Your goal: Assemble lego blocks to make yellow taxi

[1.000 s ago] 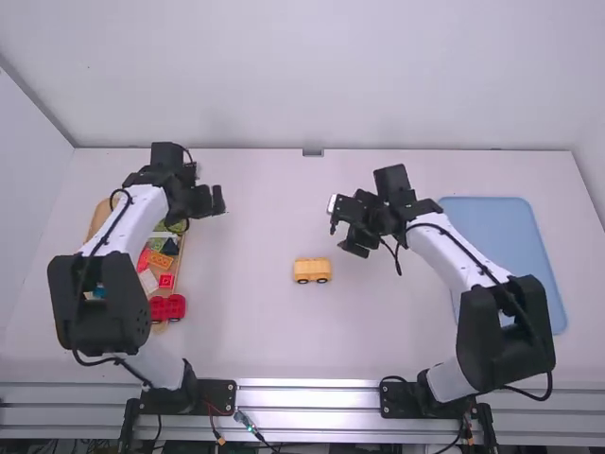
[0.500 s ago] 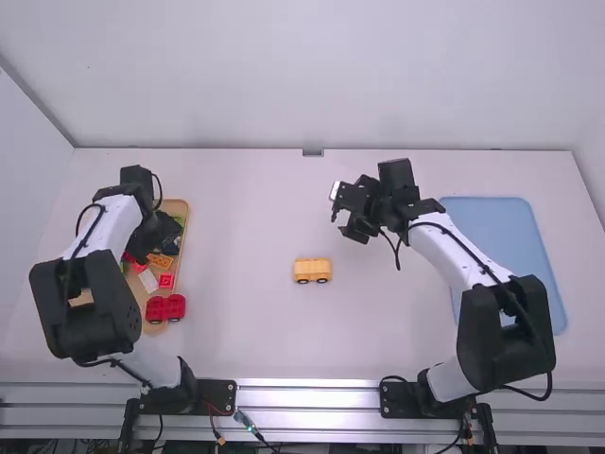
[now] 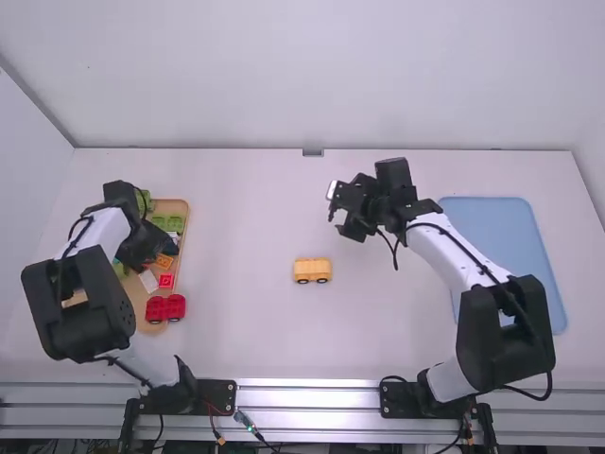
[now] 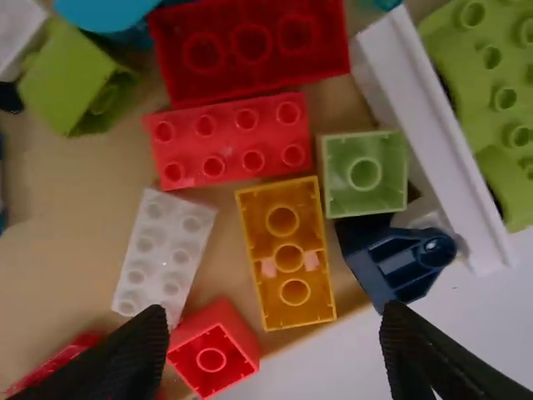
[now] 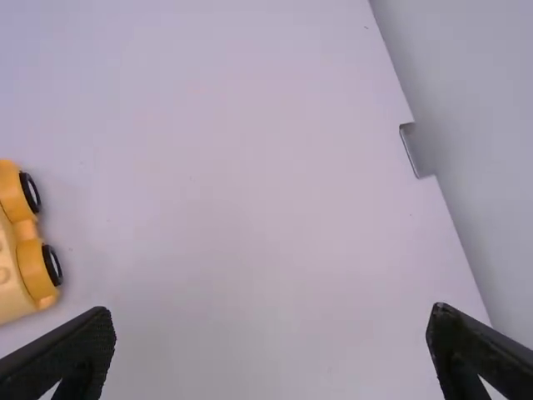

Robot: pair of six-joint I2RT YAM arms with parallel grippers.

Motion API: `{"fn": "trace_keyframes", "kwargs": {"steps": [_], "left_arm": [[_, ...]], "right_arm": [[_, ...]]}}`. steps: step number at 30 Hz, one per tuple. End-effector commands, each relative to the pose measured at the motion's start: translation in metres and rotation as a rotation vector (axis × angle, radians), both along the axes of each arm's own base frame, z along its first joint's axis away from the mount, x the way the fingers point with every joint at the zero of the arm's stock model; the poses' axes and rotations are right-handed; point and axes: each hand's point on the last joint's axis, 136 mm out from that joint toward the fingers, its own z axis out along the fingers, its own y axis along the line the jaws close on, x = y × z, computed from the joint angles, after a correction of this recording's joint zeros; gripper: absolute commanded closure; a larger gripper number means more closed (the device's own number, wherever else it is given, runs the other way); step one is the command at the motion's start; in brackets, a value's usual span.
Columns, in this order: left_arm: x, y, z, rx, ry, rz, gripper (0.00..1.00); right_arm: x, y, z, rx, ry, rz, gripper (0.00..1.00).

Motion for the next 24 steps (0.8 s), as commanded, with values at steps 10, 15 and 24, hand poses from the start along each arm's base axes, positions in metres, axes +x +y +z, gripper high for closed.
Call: {"fn": "trace_keyframes", "kwargs": {"steps": [10,15,24], "left_arm": [[-0.003,-0.004,-0.022,-0.020,0.054,-0.002,0.53],[-0.006,-0.007,-0.037,-0.039,0.094,-0.007,0.58],[0.003,-0.005,-0.038,-0.030,0.065,-0.011,0.54]], "right_arm": [[0.001,0.003,0.003,0.008,-0.005,0.004,0.01],[-0.001,0.003,0.002,0.005,0.002,0.004,0.01],[0.000,0.003,0.003,0.007,-0.002,0.004,0.01]]}}
